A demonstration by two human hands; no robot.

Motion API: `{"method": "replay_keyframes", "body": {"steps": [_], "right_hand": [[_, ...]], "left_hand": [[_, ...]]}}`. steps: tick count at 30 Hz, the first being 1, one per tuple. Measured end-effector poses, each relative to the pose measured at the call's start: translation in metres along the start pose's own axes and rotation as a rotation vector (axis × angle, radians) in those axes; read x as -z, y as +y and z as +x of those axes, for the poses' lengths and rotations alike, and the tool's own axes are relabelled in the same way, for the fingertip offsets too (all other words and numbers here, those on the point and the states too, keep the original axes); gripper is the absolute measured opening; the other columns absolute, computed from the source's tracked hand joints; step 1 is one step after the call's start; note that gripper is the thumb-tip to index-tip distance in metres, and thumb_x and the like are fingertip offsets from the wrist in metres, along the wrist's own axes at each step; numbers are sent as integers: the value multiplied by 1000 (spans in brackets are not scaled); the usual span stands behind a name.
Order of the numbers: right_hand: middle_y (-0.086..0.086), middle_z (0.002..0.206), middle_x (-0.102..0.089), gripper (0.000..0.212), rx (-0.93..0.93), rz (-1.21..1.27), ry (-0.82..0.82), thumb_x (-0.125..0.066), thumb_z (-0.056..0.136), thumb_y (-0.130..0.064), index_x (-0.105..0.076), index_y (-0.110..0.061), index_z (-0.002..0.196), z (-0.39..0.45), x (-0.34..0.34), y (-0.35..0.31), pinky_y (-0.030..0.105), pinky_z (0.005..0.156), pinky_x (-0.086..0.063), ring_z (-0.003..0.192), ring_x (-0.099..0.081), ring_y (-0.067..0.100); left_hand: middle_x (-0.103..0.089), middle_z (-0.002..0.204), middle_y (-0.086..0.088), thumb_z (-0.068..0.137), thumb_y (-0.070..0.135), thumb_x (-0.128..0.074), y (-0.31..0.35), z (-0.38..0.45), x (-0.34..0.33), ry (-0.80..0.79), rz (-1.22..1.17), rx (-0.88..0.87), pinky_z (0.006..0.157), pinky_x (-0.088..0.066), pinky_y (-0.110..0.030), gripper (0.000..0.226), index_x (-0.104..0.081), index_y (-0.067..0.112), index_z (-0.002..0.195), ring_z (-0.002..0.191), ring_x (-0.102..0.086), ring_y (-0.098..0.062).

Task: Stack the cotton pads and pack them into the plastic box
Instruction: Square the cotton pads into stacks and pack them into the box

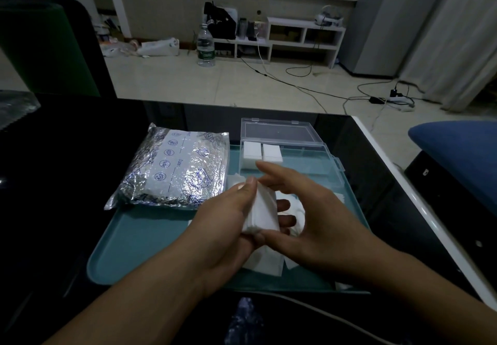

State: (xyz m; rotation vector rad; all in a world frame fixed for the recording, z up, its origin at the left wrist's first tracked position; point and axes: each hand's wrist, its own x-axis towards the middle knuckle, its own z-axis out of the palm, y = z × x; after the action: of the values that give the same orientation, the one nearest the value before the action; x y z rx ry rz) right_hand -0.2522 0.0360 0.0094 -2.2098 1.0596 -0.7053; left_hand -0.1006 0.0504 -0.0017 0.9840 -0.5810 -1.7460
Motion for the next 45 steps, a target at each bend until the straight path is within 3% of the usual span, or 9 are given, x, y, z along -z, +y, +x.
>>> {"method": "replay_keyframes", "body": {"steps": [5, 17, 19, 22, 26, 32, 35, 40, 45], "right_hand": [[-22, 132, -51, 91, 21, -50, 30, -82, 72, -36, -32, -36, 148, 2, 0, 7, 12, 100, -39, 122, -47, -6], [-23, 127, -55, 86, 39, 20, 61, -77, 75, -47, -34, -34, 147, 3, 6, 4, 10, 100, -38, 120, -49, -7], [-23, 122, -59, 71, 1, 32, 119, -65, 78, -54, -39, -38, 142, 7, 15, 6, 18, 98, -43, 115, -53, -7], [-17, 113, -62, 41, -113, -90, 242, -51, 91, -41, -49, -34, 132, 13, 33, 25, 26, 92, -50, 101, -57, -4], [-17, 104, -57, 30, -279, -498, -2, -53, 96, -25, -60, -30, 124, 11, 42, 53, 9, 73, -38, 83, -49, -7], [-6, 119, -59, 47, -405, -647, -189, -58, 90, -46, -49, -33, 134, 12, 27, 64, 31, 91, -46, 110, -54, 14], [-6, 124, -58, 56, -434, -599, -152, -66, 87, -40, -45, -34, 138, 13, 25, 61, 30, 94, -44, 114, -53, 14], [-13, 93, -65, 19, -286, -493, 34, -62, 92, -23, -68, -31, 107, 14, 32, 51, 11, 67, -38, 75, -53, -2], [-11, 77, -66, 7, -298, -9, 277, -66, 89, -19, -68, -25, 93, 15, 39, 28, 10, 57, -44, 67, -60, -2]], "left_hand": [[-70, 98, -21, 99, 35, -44, -2, -3, -1, -23, 48, -76, 57, -56, -33, 35, -65, 15, 119, 68, -69, -30], [-73, 103, -17, 100, 33, -45, 2, -5, -3, -43, 22, -73, 66, -58, -35, 32, -70, 17, 113, 80, -70, -29], [-73, 102, -17, 102, 34, -42, 5, -4, -3, -19, -4, -59, 60, -58, -33, 34, -66, 16, 116, 72, -70, -22], [-71, 97, -18, 101, 35, -42, 12, -5, 0, 19, -33, -35, 54, -56, -33, 31, -64, 14, 110, 61, -67, -21], [-70, 98, -21, 100, 34, -44, 16, -7, 0, 36, -66, -33, 53, -56, -32, 31, -62, 11, 112, 60, -64, -23], [-71, 92, -19, 102, 35, -41, 11, -4, 1, 61, -50, -25, 51, -55, -31, 32, -62, 12, 106, 58, -64, -22], [-70, 91, -20, 102, 34, -41, 11, -3, 1, 65, -59, -24, 51, -56, -32, 32, -62, 10, 109, 58, -64, -23], [-70, 89, -21, 102, 34, -41, 10, -2, 1, 72, -73, -35, 50, -56, -32, 33, -61, 8, 109, 57, -64, -23], [-72, 83, -17, 103, 33, -40, 10, -1, 0, 109, -37, -75, 51, -57, -30, 33, -62, 10, 110, 57, -65, -22]]}}
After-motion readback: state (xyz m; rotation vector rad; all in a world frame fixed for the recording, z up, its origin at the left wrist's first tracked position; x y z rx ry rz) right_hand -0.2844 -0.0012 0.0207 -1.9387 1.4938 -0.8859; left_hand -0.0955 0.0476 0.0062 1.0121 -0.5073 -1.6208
